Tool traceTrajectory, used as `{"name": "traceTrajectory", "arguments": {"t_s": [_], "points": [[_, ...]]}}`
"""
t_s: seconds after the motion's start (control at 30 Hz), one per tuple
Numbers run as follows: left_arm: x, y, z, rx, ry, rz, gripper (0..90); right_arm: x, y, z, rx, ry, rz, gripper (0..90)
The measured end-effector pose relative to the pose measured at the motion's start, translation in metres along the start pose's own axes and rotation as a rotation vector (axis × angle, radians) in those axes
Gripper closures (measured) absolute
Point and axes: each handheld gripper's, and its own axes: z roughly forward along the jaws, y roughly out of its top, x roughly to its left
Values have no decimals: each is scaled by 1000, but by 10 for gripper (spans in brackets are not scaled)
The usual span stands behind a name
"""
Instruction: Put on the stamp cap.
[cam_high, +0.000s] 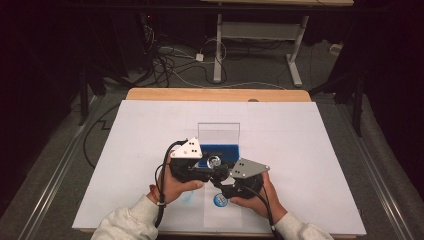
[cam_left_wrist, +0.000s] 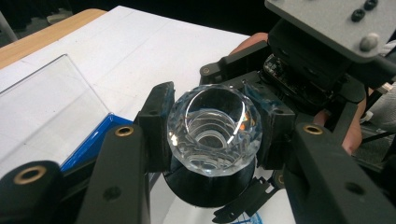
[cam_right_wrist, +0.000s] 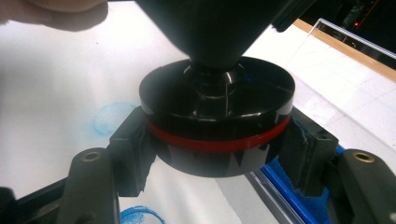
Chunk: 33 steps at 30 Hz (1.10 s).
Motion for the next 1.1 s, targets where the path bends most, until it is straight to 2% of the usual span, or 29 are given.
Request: {"name": "traceTrajectory", "arguments": {"t_s": [0.17, 0.23, 0.4, 0.6, 0.8, 1.1], "points": [[0, 2, -3, -1, 6, 9, 546, 1, 0, 1, 8, 1, -4, 329], [0, 2, -5, -11, 10, 7, 546, 1, -1, 2, 23, -9, 1, 274], [2, 2, -10, -8, 21, 9, 546, -1, -4, 4, 44, -11, 1, 236], [3, 0, -11, 7, 28, 11, 546, -3, -3, -1, 51, -26, -17, 235], [6, -3, -14, 15, 36, 9, 546, -12, 0, -13, 48, -49, -27, 240], [13, -10, -22, 51, 90, 8, 546, -22, 1, -27, 40, -91, -19, 253]]}}
